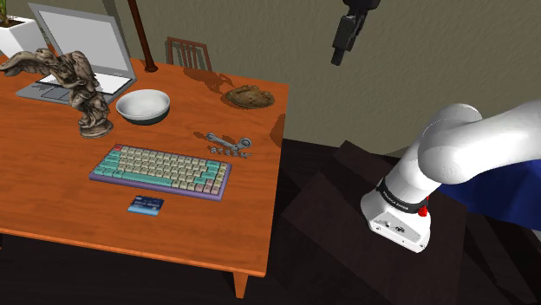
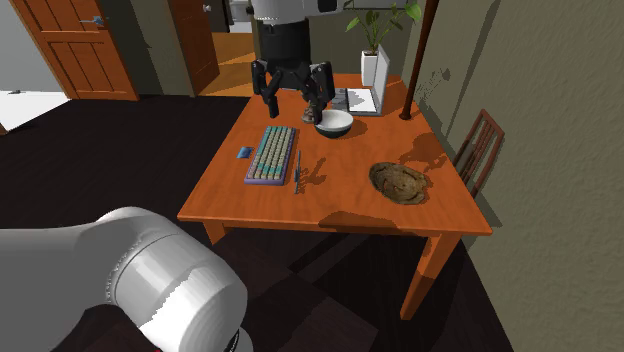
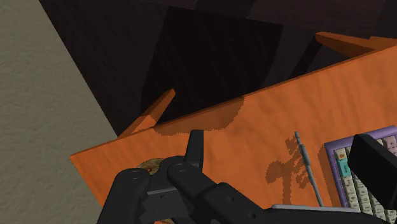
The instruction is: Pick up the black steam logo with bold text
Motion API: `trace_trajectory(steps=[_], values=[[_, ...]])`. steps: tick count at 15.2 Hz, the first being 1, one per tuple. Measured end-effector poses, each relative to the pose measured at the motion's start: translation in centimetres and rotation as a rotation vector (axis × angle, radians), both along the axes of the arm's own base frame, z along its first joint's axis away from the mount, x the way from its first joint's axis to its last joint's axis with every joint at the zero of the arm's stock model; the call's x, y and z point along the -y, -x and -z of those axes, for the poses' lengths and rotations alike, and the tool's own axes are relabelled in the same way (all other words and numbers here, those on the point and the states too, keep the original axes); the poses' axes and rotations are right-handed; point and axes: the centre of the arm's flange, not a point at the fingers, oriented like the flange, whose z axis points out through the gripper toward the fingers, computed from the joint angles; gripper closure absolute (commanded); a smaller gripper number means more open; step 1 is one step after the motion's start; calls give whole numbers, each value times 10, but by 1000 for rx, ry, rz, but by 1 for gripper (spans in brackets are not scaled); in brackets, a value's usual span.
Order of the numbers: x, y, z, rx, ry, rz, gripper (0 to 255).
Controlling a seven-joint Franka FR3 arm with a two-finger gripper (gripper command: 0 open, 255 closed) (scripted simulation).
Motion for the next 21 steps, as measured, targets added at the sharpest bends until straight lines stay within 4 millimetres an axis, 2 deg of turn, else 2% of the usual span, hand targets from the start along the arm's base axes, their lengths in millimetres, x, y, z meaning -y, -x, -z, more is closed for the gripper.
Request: trace_trajectory(steps=[3,4,11,12,21], values=[[-5,-10,10,-8,0,-15,0],[-8,-20,16,-14,-1,-25,0],[-40,-86,76,-60,-4,-109,0],[-45,-94,91,-68,-4,-121,0],[-98,-162,179,-126,-8,-231,0]])
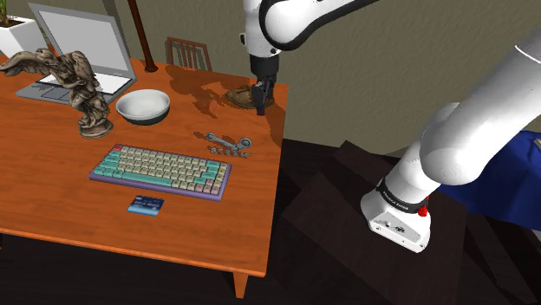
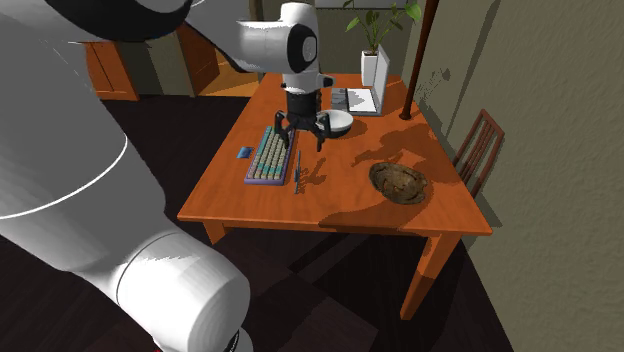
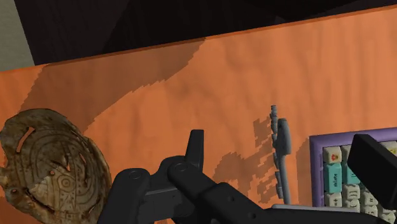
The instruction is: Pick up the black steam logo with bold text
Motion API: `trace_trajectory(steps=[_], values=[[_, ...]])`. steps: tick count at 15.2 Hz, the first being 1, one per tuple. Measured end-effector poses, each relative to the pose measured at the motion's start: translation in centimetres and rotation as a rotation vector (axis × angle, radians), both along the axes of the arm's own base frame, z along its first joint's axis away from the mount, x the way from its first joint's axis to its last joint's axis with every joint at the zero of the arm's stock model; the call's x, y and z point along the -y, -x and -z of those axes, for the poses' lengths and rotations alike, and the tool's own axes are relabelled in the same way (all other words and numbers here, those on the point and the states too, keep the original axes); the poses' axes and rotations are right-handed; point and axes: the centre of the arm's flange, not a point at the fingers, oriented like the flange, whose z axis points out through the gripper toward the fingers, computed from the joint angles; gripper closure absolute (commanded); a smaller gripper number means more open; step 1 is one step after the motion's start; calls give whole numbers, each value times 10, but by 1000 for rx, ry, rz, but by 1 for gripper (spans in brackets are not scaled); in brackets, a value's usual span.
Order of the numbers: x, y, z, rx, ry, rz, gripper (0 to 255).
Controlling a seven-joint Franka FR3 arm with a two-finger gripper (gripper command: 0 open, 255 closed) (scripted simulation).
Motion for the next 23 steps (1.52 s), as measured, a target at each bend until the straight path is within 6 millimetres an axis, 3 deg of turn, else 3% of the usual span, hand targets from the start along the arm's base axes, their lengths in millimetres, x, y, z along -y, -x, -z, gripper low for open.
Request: trace_trajectory(steps=[12,20,21,23], values=[[-81,-78,114,-78,-7,-144,0],[-84,-82,162,-83,-7,-153,0],[-84,-82,164,-83,-7,-154,255],[-84,-82,166,-83,-7,-154,255]])
